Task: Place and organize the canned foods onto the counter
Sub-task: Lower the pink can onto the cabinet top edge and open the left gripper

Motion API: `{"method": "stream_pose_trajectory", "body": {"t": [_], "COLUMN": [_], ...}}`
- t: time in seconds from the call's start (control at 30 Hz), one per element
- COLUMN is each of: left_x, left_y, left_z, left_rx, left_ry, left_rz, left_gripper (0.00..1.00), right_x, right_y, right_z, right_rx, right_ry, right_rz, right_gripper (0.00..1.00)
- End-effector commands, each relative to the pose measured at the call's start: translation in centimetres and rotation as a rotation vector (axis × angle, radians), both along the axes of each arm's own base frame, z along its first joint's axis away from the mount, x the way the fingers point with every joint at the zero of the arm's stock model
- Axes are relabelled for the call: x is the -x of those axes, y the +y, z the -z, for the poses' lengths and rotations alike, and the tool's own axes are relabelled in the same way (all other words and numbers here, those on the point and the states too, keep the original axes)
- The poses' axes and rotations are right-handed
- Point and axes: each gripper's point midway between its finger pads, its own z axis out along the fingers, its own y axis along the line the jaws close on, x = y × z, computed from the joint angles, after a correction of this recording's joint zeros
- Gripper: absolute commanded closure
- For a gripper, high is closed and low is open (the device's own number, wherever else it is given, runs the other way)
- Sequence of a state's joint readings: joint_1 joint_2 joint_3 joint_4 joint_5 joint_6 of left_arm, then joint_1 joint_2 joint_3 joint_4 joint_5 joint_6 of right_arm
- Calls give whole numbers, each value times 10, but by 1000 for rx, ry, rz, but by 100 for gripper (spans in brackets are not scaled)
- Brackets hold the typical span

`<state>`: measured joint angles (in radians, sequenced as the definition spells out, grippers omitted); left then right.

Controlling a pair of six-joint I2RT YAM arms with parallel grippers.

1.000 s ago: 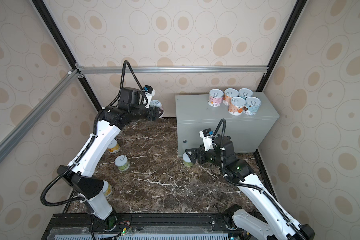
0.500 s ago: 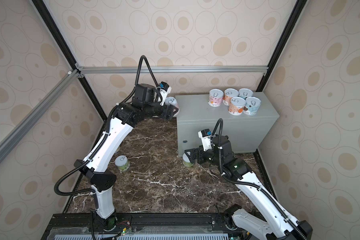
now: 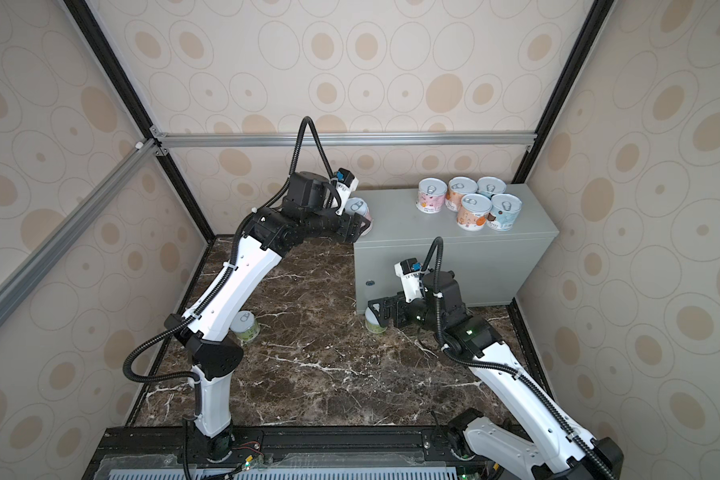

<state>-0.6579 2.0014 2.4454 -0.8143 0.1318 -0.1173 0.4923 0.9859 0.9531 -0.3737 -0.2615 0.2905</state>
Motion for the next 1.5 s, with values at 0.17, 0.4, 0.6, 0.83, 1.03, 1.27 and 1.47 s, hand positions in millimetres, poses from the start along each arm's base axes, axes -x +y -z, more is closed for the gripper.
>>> {"method": "stream_pose_trajectory", "body": {"t": [0.17, 0.4, 0.6, 0.83, 1.03, 1.27, 1.47], "left_x": [5, 6, -1, -6, -8, -1, 15], "left_y": [-20, -34, -37, -41, -42, -34, -18], "left_z": [-38, -29, -14, -7, -12, -37, -65], "left_rx": [83, 72, 43, 39, 55, 83, 106], "left_ry": [-106, -99, -82, -78, -93, -134, -172], "left_rz": [35, 57, 46, 51, 48, 40, 28], "left_gripper": [38, 36, 30, 13, 10, 1, 1], "right_x": [1, 0, 1, 2, 4, 6, 8], "right_y": [3, 5, 5, 5, 4, -3, -10], "right_z": [5, 6, 6, 4, 1, -10, -24], "right_rx": [4, 3, 2, 0, 0, 11, 18], "right_ry": [10, 17, 19, 13, 2, -32, -63], "right_rz": [-8, -14, -15, -18, -18, 7, 34], "right_gripper": [1, 1, 1, 1, 1, 1, 1]}}
